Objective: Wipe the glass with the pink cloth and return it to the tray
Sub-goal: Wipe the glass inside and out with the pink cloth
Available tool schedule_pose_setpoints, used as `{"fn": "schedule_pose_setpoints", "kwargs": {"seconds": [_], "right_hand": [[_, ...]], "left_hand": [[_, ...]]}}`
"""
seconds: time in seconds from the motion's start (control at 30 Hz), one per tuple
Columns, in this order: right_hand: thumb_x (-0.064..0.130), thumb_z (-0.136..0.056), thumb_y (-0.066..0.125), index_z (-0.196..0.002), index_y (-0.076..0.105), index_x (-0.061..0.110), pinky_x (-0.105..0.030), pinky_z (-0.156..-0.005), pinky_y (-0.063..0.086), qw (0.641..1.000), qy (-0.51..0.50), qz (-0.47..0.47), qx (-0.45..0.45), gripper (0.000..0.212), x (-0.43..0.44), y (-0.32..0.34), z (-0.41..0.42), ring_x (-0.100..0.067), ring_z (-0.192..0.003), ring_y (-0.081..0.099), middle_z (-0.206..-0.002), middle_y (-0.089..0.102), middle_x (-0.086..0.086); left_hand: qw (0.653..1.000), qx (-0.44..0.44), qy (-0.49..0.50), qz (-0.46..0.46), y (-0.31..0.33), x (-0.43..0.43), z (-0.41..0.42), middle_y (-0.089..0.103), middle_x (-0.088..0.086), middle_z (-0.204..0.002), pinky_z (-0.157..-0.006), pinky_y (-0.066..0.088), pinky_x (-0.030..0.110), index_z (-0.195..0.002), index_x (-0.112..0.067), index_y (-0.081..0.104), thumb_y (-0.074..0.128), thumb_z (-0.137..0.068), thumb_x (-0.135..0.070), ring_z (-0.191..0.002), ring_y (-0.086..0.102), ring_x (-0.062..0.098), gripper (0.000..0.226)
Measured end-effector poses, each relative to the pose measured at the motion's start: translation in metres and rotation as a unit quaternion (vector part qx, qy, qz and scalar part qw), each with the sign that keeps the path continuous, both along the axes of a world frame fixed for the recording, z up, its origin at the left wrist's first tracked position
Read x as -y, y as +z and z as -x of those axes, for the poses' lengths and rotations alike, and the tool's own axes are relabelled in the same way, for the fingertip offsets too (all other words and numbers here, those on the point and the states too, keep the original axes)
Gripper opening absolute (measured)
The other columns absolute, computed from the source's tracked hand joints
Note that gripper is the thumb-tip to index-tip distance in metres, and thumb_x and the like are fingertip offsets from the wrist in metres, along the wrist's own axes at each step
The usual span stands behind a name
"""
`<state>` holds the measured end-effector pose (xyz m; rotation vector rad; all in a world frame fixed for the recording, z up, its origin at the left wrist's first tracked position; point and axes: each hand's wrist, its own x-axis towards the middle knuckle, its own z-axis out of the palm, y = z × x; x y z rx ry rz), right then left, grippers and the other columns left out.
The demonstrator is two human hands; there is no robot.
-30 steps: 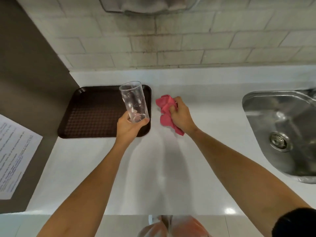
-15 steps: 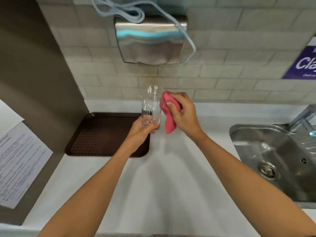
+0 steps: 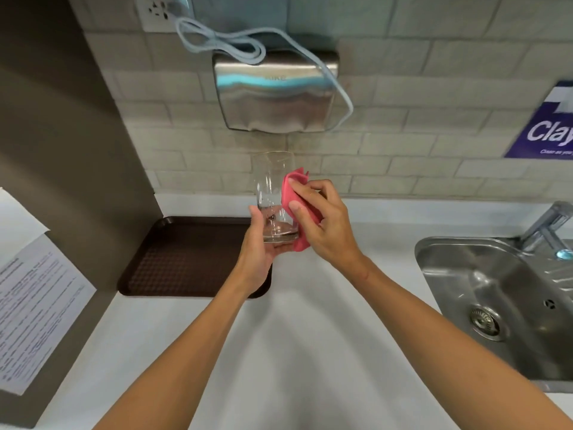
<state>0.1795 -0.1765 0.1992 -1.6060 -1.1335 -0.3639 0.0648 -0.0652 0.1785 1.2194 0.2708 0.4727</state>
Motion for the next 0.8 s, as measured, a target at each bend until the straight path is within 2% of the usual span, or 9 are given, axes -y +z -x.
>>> {"fn": "schedule_pose_setpoints", "kwargs": {"seconds": [0.07,0.13,0.2,0.27,0.37,0.5,0.6,0.7,0.8], "right_hand": [[0.031,-0.102,0.065,-0.141,0.067,0.016,-0.025,-0.088,0.058,0.999,0.004,0.005,0.038,0.042,0.002,-0.003,0.005,-0.006,-0.103,0.061,-0.121,0.054,-0.002],[0.028,-0.101,0.068,-0.137,0.071,0.015,-0.037,-0.076,0.061,0.994,0.005,0.025,0.108,0.038,0.005,-0.007,0.009,-0.023,-0.092,0.065,-0.115,0.059,-0.010],[0.026,-0.100,0.069,-0.132,0.074,0.014,-0.040,-0.066,0.062,0.985,-0.003,0.040,0.167,0.034,0.006,-0.003,0.009,-0.025,-0.083,0.065,-0.107,0.061,-0.013],[0.025,-0.101,0.068,-0.130,0.075,0.015,-0.039,-0.060,0.060,0.981,-0.017,0.045,0.190,0.032,0.002,0.011,0.004,-0.023,-0.077,0.063,-0.102,0.061,-0.012],[0.025,-0.101,0.068,-0.131,0.075,0.014,-0.038,-0.059,0.060,0.982,-0.044,0.035,0.180,0.033,-0.008,0.035,-0.003,-0.020,-0.077,0.061,-0.102,0.060,-0.011],[0.029,-0.100,0.068,-0.131,0.075,0.017,-0.036,-0.054,0.056,0.971,-0.017,0.066,0.230,0.034,-0.008,0.029,0.004,-0.018,-0.072,0.056,-0.097,0.058,-0.010],[0.033,-0.100,0.067,-0.131,0.075,0.022,-0.036,-0.048,0.053,0.953,0.029,0.134,0.271,0.034,0.005,0.004,0.015,-0.018,-0.072,0.053,-0.094,0.056,-0.009],[0.034,-0.101,0.066,-0.132,0.075,0.024,-0.032,-0.047,0.052,0.947,0.024,0.147,0.284,0.034,0.009,0.003,0.013,-0.017,-0.072,0.053,-0.094,0.056,-0.007],[0.033,-0.102,0.065,-0.132,0.074,0.021,-0.029,-0.051,0.052,0.960,-0.033,0.094,0.261,0.034,-0.002,0.033,0.001,-0.017,-0.071,0.055,-0.098,0.058,-0.009]], "left_hand": [[0.999,-0.010,0.043,0.019,0.002,0.001,-0.004,0.076,0.025,-0.129,-0.085,0.064,0.047,-0.140,-0.012,0.068,0.018,-0.103,-0.074,-0.119,0.074,0.040,0.087],[0.998,-0.010,0.060,0.013,0.003,0.000,-0.007,0.079,0.021,-0.123,-0.085,0.065,0.045,-0.130,-0.019,0.076,0.016,-0.104,-0.072,-0.116,0.076,0.039,0.084],[0.998,-0.007,0.060,-0.014,0.003,-0.001,-0.007,0.082,0.016,-0.119,-0.083,0.066,0.041,-0.122,-0.030,0.080,0.018,-0.104,-0.072,-0.111,0.079,0.036,0.077],[0.998,-0.003,0.058,-0.039,0.004,-0.002,-0.008,0.081,0.020,-0.116,-0.085,0.066,0.048,-0.120,-0.032,0.080,0.021,-0.103,-0.073,-0.107,0.079,0.039,0.074],[0.996,-0.012,0.070,-0.051,0.003,-0.004,-0.010,0.075,0.034,-0.116,-0.091,0.064,0.061,-0.134,-0.012,0.069,0.028,-0.098,-0.077,-0.104,0.076,0.049,0.086],[0.997,0.001,0.070,-0.041,0.009,-0.007,-0.011,0.083,0.014,-0.116,-0.081,0.066,0.038,-0.120,-0.035,0.080,0.027,-0.095,-0.081,-0.107,0.080,0.030,0.074],[0.998,0.000,0.062,-0.030,0.007,-0.015,-0.010,0.083,0.012,-0.118,-0.085,0.064,0.030,-0.116,-0.029,0.082,0.029,-0.092,-0.086,-0.113,0.079,0.029,0.082],[0.998,0.006,0.057,-0.034,0.004,-0.017,-0.008,0.082,0.014,-0.120,-0.090,0.064,0.037,-0.119,-0.026,0.080,0.030,-0.093,-0.083,-0.115,0.078,0.032,0.080],[0.998,0.008,0.050,-0.034,0.000,-0.013,-0.010,0.078,0.023,-0.119,-0.087,0.065,0.051,-0.131,-0.020,0.072,0.025,-0.098,-0.076,-0.107,0.078,0.038,0.080]]}}
